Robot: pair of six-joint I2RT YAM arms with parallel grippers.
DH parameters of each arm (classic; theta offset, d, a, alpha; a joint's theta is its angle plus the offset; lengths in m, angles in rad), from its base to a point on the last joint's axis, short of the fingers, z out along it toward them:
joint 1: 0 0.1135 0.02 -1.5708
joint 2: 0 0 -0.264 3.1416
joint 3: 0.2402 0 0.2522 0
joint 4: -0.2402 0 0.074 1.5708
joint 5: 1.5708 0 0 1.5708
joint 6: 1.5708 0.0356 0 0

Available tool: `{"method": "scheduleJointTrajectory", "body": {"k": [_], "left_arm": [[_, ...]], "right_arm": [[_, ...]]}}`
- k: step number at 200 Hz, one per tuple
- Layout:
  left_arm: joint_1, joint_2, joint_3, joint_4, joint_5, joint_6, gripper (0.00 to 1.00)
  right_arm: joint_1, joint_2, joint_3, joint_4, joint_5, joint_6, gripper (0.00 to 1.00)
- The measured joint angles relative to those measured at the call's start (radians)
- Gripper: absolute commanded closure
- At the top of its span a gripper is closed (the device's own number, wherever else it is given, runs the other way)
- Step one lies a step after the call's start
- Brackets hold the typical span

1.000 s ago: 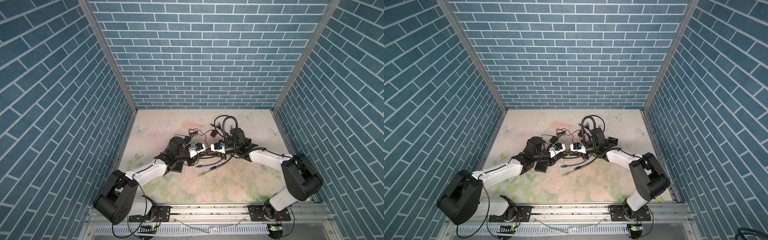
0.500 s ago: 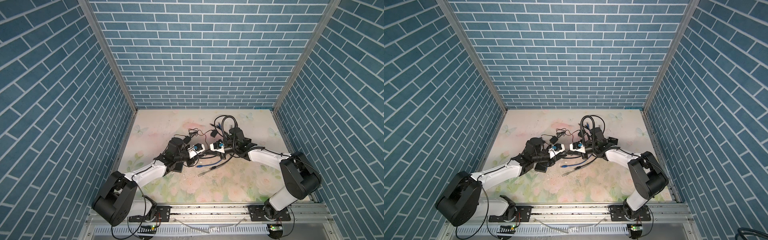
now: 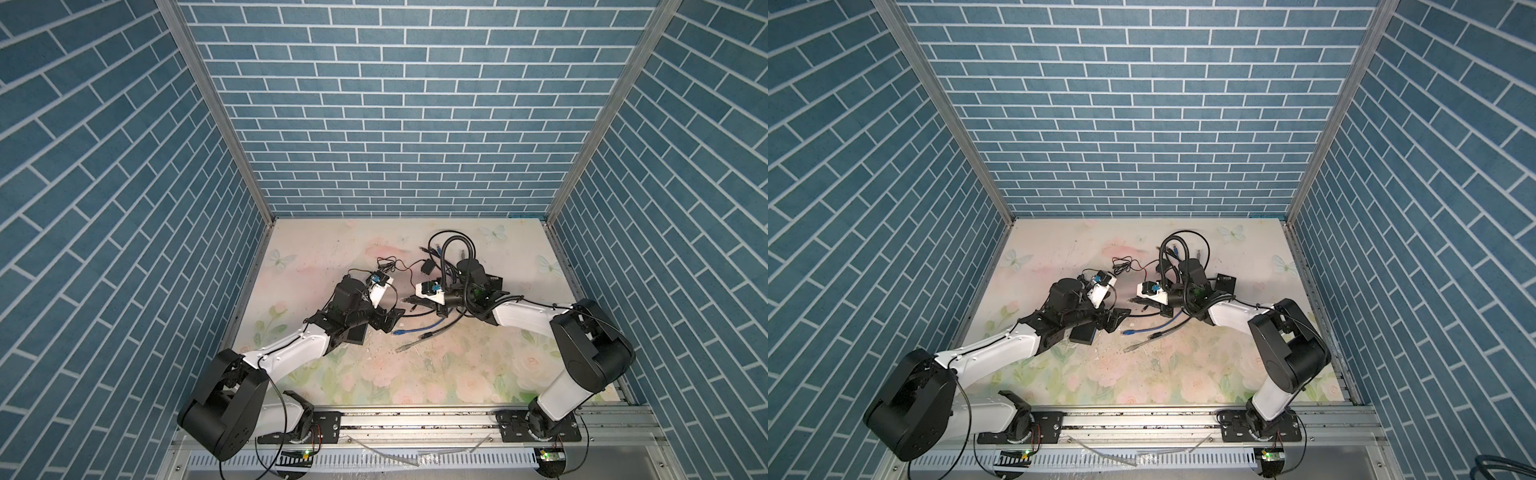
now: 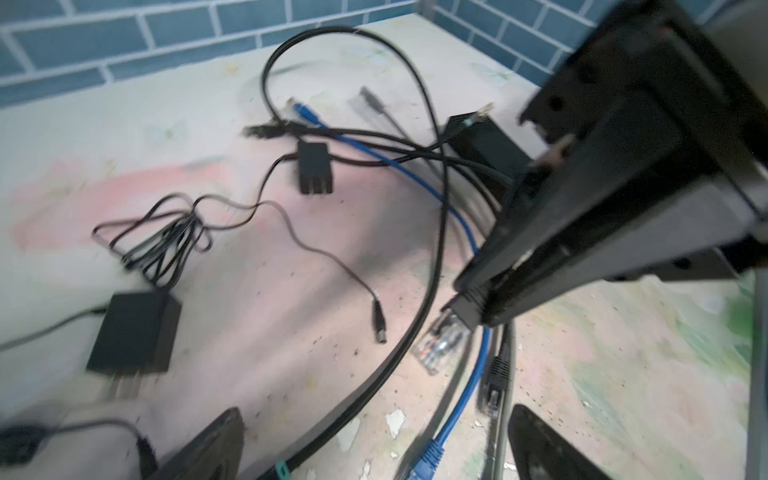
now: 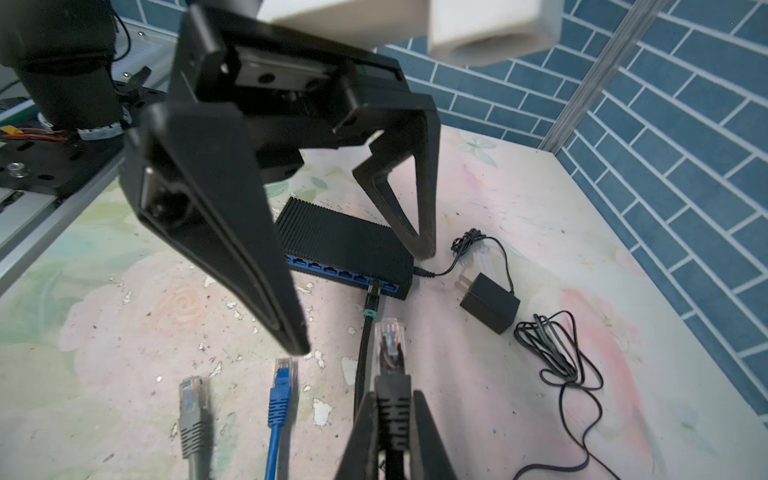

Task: Insert the plug into the switch port
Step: 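Open the left gripper while the right carries the black plug toward the switch, then align the black plug with a blue switch port beside the teal-boot plug, right gripper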

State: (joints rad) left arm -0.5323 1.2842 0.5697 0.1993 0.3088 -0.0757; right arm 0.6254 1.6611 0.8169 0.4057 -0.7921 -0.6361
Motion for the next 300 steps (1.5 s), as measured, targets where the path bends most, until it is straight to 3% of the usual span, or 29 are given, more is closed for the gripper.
{"method": "scheduleJointTrajectory", "body": {"k": [56,105,187,300], "left_arm": [[0.003,-0.169,-0.165,-0.125,-0.242,-0.316,0.0],[0.018,-0.294,-0.224,-0.165,-0.349,-0.432,0.0],[0.161,-0.043,-0.192,-0.05,-0.274,-0.483,0.02],[0.177,0.162,-0.145,0.233,-0.175,-0.492,0.14]], "right_arm": [[0.085,0.046,-0.01,0.053,0.118,0.066,1.0],[0.143,0.152,-0.01,0.128,0.159,0.127,1.0],[0.217,0.274,0.032,0.186,0.215,0.161,1.0],[0.256,0.338,0.126,0.2,0.265,0.194,1.0]]}}
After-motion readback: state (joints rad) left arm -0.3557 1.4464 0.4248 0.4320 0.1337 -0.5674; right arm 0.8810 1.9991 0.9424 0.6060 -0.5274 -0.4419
